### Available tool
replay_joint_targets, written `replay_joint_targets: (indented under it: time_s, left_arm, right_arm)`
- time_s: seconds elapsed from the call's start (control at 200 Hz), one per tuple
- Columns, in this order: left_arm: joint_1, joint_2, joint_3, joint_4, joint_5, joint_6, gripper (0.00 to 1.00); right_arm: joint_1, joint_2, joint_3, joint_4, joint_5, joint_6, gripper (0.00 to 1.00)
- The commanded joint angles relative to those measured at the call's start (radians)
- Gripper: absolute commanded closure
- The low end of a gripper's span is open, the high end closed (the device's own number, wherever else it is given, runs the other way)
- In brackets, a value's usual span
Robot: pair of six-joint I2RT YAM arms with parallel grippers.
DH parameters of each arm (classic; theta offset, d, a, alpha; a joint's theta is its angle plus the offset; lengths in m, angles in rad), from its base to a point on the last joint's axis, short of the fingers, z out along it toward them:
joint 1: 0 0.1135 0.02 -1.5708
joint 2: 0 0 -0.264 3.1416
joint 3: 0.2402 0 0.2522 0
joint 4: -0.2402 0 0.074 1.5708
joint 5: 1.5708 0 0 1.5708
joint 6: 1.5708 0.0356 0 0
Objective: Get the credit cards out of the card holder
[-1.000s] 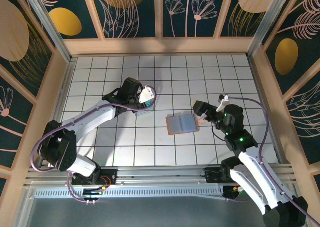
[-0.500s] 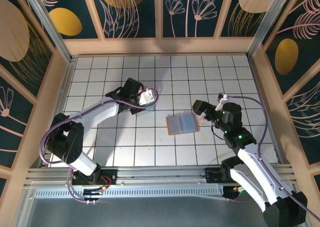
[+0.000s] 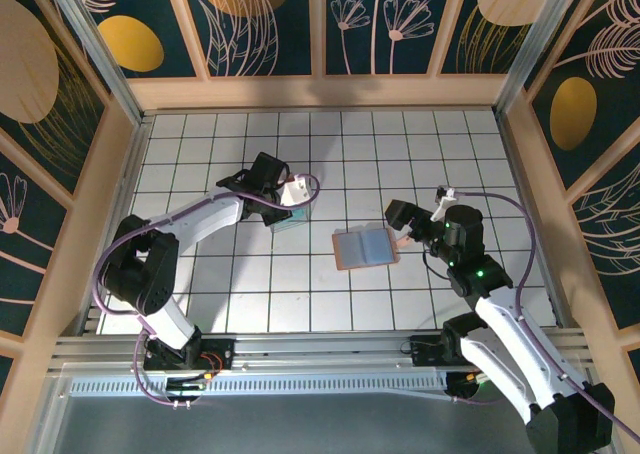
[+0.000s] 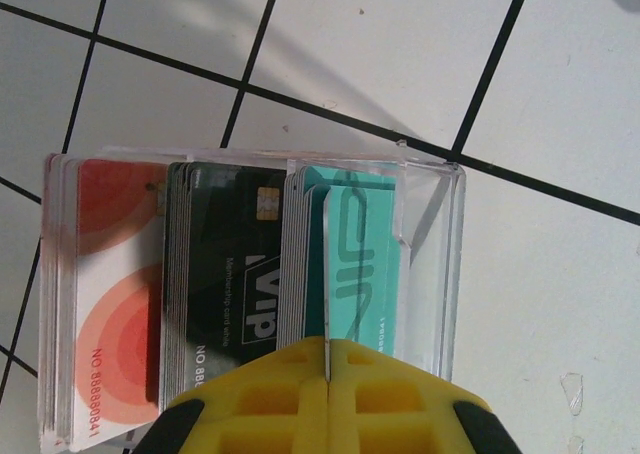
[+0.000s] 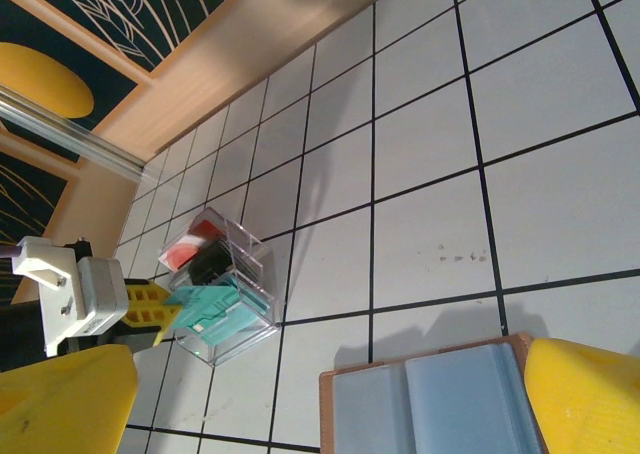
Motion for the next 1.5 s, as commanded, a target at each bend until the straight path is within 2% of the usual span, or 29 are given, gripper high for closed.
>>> replay_joint_targets:
  time_s: [0.0, 0.555, 0.661, 1.081, 1.161, 1.201, 1.491]
  left_arm:
    - [0.006, 0.019, 0.026, -0.028, 0.033, 0.03, 1.0]
    - [0.009, 0.105, 0.081, -0.07, -0.007, 0.0, 1.0]
    - [0.008, 0.122, 0.107, -0.098, -0.007, -0.017, 0.86]
    - [0.009, 0.134, 0.138, -0.121, -0.042, -0.044, 0.85]
    - [0.008, 0.138, 0.148, -0.132, -0.038, -0.054, 0.63]
    - [0.008, 0.142, 0.152, -0.137, -0.033, -0.056, 0.56]
    - [0.008, 0.138, 0.163, -0.141, -0.042, -0.066, 0.57]
  right_arm:
    - [0.003, -0.002, 0.033, 0.01, 0.026, -0.01, 0.01]
    - [0.004, -0.004, 0.028, 0.017, 0.01, -0.005, 0.01]
    - [0.003, -0.004, 0.025, 0.023, 0.003, -0.005, 0.01]
    - [0.003, -0.005, 0.022, 0.028, 0.0, -0.007, 0.01]
    - [0.003, -0.007, 0.02, 0.031, -0.003, -0.006, 0.01]
    - [0.002, -0.007, 0.02, 0.032, -0.003, -0.006, 0.01]
    - [0.003, -0.016, 0.017, 0.025, 0.003, -0.009, 0.01]
